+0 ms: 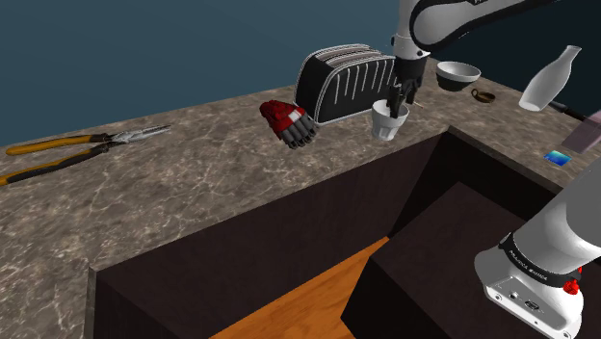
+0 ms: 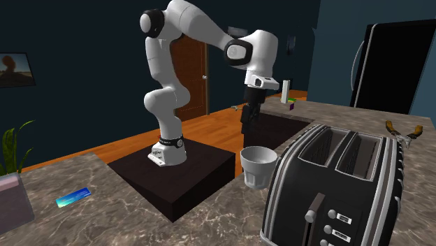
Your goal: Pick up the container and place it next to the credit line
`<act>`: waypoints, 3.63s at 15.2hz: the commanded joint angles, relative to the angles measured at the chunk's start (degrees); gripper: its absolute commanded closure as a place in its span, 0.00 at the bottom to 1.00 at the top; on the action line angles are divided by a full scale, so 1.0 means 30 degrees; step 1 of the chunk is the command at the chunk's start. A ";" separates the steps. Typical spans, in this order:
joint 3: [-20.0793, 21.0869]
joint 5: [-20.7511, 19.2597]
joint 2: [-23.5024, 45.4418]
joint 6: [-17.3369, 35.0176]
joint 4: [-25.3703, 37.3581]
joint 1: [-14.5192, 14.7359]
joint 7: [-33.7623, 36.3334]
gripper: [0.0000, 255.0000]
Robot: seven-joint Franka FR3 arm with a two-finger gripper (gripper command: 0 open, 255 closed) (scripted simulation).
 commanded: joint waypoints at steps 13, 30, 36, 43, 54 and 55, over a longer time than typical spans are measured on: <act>-0.0050 -0.1398 0.4862 0.4031 0.1329 -0.0257 0.0989 0.00; -0.0050 -0.1398 0.4862 0.4031 0.1329 -0.0257 0.0989 1.00; -0.0013 -0.1159 0.4031 0.2563 0.1992 -0.0226 0.0641 1.00; 0.0020 -0.0934 0.3238 0.0839 0.2952 -0.0189 0.0274 1.00; 0.0066 -0.0681 0.2387 -0.1884 0.4863 -0.0139 -0.0243 1.00; 0.0070 -0.0663 0.2333 -0.2132 0.5061 -0.0135 -0.0287 1.00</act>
